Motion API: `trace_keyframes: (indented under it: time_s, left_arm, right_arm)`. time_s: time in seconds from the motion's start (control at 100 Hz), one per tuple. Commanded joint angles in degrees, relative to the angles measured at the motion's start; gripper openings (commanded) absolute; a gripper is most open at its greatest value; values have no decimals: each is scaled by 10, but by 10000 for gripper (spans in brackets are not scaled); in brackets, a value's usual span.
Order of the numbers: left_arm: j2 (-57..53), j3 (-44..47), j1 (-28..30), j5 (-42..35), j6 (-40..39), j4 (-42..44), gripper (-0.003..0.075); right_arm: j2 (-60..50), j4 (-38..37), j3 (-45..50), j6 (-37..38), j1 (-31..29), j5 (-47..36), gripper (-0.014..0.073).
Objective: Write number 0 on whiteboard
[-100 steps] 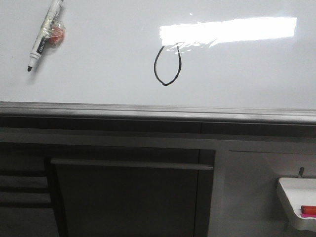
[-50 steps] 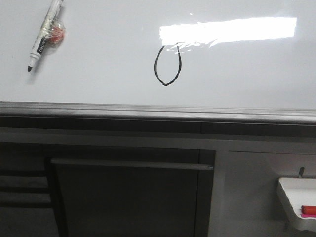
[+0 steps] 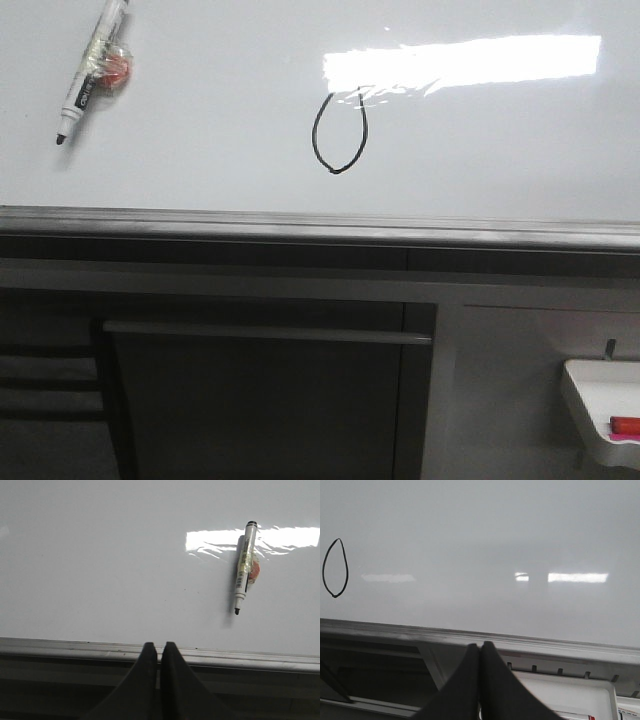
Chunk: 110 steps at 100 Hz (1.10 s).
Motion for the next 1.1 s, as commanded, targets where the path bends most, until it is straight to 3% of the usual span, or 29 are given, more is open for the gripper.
trace_keyframes:
  time_s: [0.0, 0.6, 0.77, 1.06, 1.09]
  left_arm:
    - [-12, 14, -5, -37, -6, -6, -20]
    - [-12, 14, -5, -38, -6, -6, -20]
    - [-12, 14, -5, -38, -6, -6, -20]
    - [-12, 14, -5, -38, -6, -6, -20]
    - [-12, 14, -5, -38, -6, -6, -20]
  right_arm:
    - [3, -2, -13, -5, -3, -38, -73]
    - [-17, -3, -4, -5, -2, -47, -73]
    - [-115, -7, 81, -5, -2, -95, -73]
    - [-230, 20, 287, -5, -3, -311, -73]
    - [-239, 22, 287, -5, -4, -289, -73]
